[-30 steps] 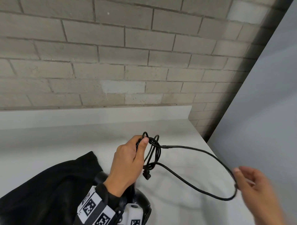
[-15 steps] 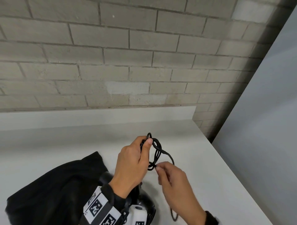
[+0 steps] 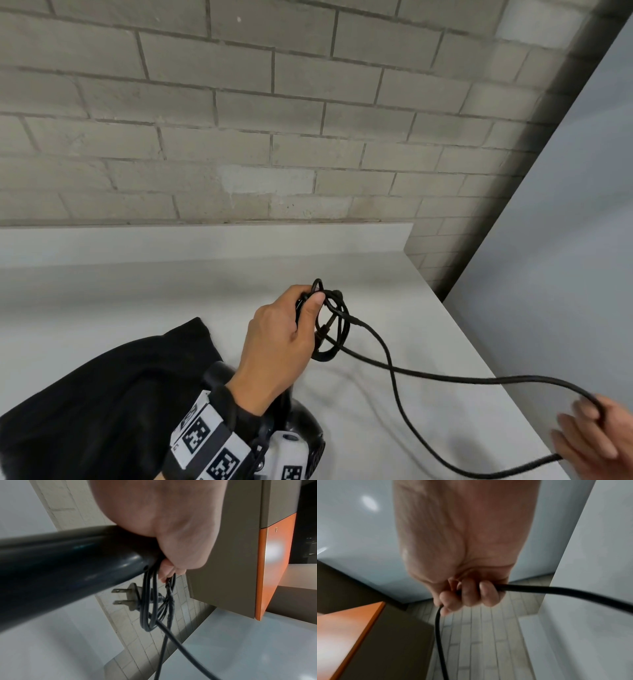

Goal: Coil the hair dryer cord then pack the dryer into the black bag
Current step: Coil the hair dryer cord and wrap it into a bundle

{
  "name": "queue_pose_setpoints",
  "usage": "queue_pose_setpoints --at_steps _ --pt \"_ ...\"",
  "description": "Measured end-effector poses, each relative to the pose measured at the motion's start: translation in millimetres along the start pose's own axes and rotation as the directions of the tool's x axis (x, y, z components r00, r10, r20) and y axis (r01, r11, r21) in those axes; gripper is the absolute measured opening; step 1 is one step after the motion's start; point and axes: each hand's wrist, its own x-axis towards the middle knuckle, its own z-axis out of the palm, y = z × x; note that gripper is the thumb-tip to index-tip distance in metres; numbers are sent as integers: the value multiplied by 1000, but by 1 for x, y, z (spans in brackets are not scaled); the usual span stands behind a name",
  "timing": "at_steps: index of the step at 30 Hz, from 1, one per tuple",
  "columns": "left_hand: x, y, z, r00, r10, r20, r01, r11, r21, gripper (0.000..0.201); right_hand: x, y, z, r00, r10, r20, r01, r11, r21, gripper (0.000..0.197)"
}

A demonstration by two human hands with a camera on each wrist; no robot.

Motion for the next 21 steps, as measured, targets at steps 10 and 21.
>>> queue_pose_setpoints --at_steps 10,21 --pt "1 -1 2 1000 2 12 -2 1000 -18 48 -11 34 -3 931 -81 -357 -332 224 -916 33" --pt "0 2 2 1000 10 9 -10 1000 28 46 14 120 174 954 48 296 297 -7 -955 33"
